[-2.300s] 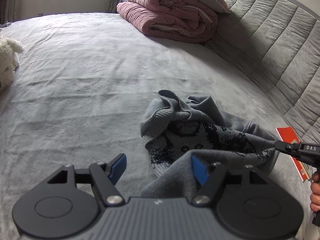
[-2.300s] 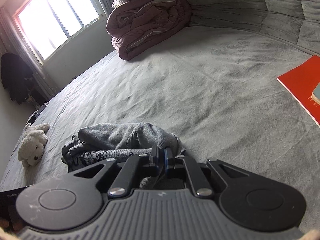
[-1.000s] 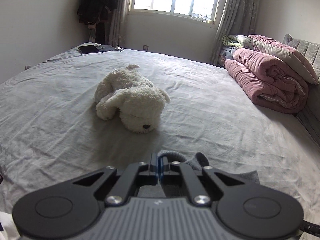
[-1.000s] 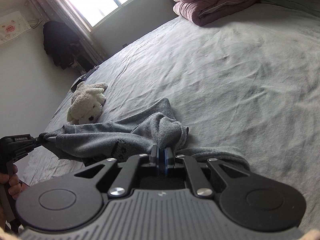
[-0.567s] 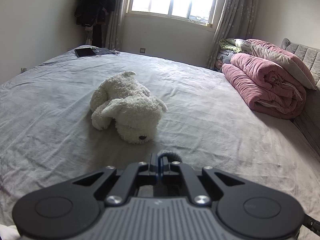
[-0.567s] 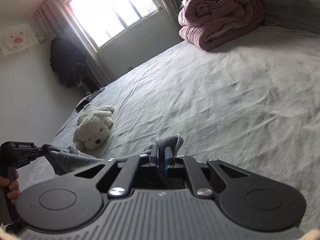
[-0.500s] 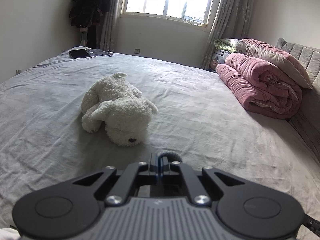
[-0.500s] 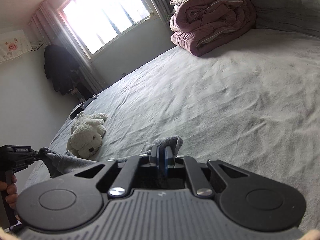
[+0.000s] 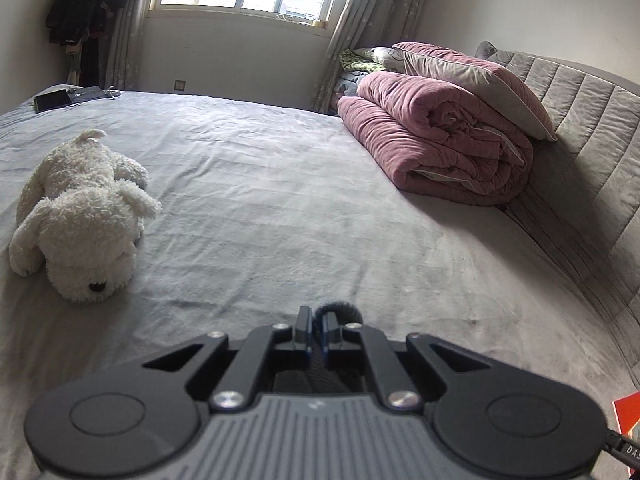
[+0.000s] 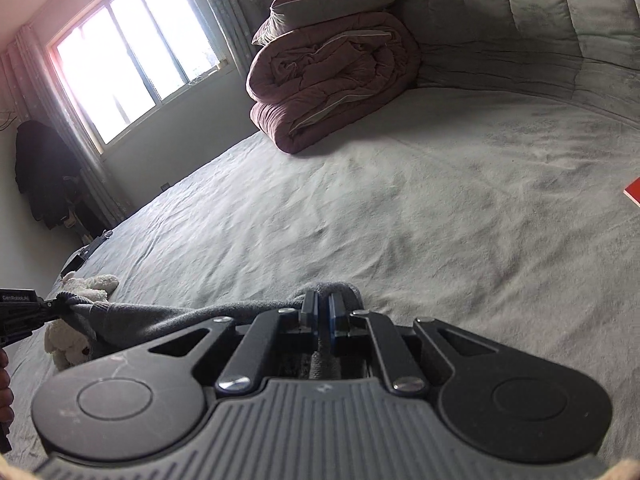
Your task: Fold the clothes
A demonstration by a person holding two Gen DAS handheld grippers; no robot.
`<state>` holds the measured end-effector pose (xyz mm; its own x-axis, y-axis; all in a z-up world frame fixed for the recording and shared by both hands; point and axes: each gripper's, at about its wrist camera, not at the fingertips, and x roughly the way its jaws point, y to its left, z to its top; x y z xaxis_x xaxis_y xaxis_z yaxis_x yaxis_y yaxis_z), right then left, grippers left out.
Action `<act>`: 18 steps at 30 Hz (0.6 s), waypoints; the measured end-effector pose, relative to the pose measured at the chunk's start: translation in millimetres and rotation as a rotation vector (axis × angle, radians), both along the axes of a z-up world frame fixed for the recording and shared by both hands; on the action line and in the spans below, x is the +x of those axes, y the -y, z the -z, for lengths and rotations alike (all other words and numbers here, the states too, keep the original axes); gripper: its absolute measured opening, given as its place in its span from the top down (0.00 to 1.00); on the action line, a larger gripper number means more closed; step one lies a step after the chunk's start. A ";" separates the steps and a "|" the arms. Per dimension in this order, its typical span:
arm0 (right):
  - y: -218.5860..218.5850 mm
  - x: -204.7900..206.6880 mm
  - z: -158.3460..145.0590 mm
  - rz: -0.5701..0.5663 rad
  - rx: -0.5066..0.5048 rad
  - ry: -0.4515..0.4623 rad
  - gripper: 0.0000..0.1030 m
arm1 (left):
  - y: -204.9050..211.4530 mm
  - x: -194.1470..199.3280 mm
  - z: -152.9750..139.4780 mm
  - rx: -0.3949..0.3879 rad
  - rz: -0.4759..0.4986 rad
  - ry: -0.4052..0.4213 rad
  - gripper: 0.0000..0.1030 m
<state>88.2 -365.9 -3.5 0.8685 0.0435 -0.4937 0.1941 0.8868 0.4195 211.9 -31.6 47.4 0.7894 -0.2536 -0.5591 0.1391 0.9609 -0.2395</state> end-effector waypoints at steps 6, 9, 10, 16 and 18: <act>1.4 1.8 9.8 -0.041 -0.012 -0.045 0.92 | -4.5 -13.9 22.7 0.041 0.085 0.002 0.57; 2.4 0.4 8.8 -0.052 -0.008 -0.046 0.88 | -20.8 -20.3 33.3 0.052 0.095 -0.034 0.48; 3.0 -0.3 8.3 -0.054 -0.003 -0.046 0.86 | -26.4 -22.8 38.6 0.044 0.092 -0.051 0.47; 0.4 -2.3 8.1 -0.066 0.024 -0.059 0.75 | -48.8 -45.0 73.9 -0.053 0.099 -0.164 0.46; -2.7 -2.4 8.8 -0.080 0.036 -0.068 0.70 | -54.3 -52.4 86.6 -0.090 0.095 -0.194 0.46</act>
<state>85.8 -363.2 -12.3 0.8264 0.1300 -0.5479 0.1524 0.8851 0.4398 159.5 22.7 -39.1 0.6396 -0.3774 -0.6697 0.1714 0.9193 -0.3543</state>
